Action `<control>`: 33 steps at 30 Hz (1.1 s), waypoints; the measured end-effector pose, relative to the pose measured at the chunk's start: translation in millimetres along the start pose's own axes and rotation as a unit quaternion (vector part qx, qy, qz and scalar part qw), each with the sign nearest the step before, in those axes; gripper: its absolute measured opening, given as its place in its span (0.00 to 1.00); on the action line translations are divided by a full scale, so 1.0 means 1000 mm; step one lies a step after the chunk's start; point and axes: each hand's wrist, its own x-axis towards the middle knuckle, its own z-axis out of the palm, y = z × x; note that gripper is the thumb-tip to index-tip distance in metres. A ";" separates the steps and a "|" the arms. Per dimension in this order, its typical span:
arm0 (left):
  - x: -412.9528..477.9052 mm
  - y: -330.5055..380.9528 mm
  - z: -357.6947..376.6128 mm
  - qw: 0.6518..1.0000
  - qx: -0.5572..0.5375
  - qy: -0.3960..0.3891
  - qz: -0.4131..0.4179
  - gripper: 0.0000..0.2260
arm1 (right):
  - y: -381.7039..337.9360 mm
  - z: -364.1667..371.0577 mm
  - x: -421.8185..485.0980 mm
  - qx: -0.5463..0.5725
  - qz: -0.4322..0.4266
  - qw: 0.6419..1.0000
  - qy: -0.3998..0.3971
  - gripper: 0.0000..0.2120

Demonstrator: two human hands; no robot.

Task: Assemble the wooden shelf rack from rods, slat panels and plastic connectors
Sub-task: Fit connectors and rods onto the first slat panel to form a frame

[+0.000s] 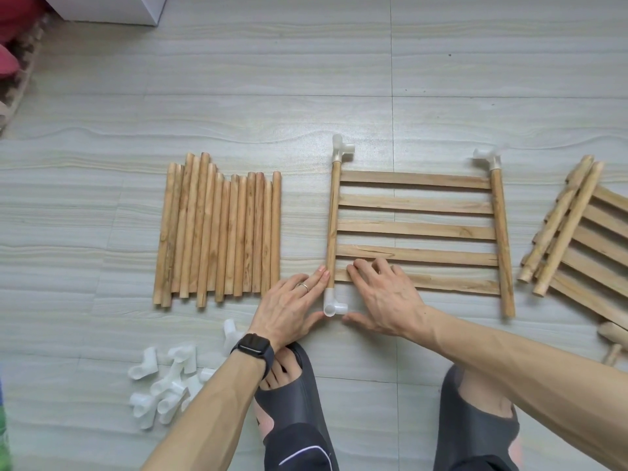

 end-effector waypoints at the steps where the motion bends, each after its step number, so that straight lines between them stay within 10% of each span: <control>1: 0.002 0.000 -0.001 1.000 0.000 0.000 -0.002 0.34 | 0.000 0.001 0.000 -0.004 0.003 1.000 0.002 0.46; 6: 0.006 -0.001 -0.022 0.996 0.018 -0.081 -0.035 0.31 | -0.003 0.006 0.001 -0.008 0.013 1.000 0.020 0.46; 10: -0.020 -0.019 -0.057 0.967 -0.010 -0.094 -0.239 0.13 | -0.004 0.014 -0.006 0.018 0.028 0.998 0.054 0.46; 18: -0.064 -0.041 -0.073 0.769 -0.049 -0.369 -0.521 0.22 | -0.006 0.016 -0.009 0.099 0.063 0.993 0.013 0.45; 24: -0.043 -0.060 -0.094 0.732 -0.244 -0.330 -0.543 0.14 | -0.008 0.007 -0.038 0.257 0.088 0.962 0.017 0.38; 27: -0.006 -0.054 -0.117 0.678 -0.472 -0.235 -0.512 0.18 | -0.015 -0.008 -0.061 0.476 0.156 0.865 0.010 0.30; 30: 0.043 -0.024 -0.125 0.614 -0.637 -0.199 -0.422 0.15 | -0.018 -0.031 -0.074 0.726 0.172 0.666 -0.018 0.31; 33: 0.087 0.020 -0.117 0.617 -0.666 -0.203 -0.367 0.13 | -0.003 -0.047 -0.076 0.802 0.172 0.571 0.027 0.30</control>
